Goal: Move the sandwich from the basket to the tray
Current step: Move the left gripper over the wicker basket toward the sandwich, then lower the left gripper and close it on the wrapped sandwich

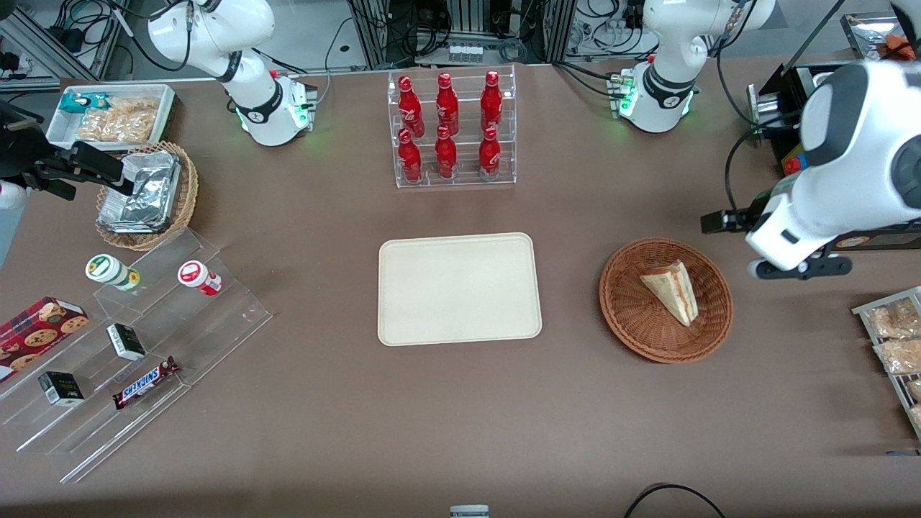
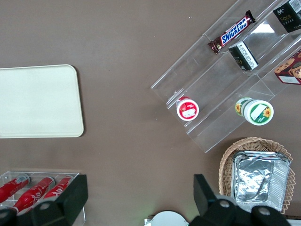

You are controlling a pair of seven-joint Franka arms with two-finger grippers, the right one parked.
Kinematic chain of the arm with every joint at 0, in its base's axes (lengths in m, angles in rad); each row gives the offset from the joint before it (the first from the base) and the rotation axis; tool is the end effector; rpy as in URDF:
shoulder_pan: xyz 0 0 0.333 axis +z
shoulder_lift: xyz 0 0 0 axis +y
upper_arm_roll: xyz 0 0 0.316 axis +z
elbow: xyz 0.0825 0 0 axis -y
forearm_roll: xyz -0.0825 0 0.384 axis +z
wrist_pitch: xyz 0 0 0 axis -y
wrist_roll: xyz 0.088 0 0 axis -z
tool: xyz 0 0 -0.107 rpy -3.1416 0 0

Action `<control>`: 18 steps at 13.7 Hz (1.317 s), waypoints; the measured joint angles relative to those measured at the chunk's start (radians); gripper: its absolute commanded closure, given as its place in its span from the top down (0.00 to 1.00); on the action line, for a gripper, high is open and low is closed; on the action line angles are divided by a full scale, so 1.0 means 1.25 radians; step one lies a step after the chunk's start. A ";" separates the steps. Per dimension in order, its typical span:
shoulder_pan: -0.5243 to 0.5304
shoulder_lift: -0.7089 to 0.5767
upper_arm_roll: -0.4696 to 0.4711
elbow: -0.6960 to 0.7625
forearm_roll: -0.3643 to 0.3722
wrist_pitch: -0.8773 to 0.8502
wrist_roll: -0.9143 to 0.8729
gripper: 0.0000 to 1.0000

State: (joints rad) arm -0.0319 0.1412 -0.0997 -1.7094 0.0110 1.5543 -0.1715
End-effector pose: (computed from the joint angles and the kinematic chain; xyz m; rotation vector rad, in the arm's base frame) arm 0.5664 -0.0711 0.4798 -3.0665 -0.0573 0.4521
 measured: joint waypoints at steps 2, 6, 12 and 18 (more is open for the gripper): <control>0.000 0.003 0.000 -0.047 0.000 0.049 0.001 1.00; -0.001 0.004 -0.002 -0.152 0.001 0.178 0.003 1.00; 0.000 0.001 -0.001 -0.278 0.005 0.360 0.002 1.00; -0.001 -0.011 -0.002 -0.402 0.004 0.543 -0.252 1.00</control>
State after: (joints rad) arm -0.0327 0.1269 -0.1028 -2.2113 0.0164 2.2333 -0.4863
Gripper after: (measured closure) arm 0.000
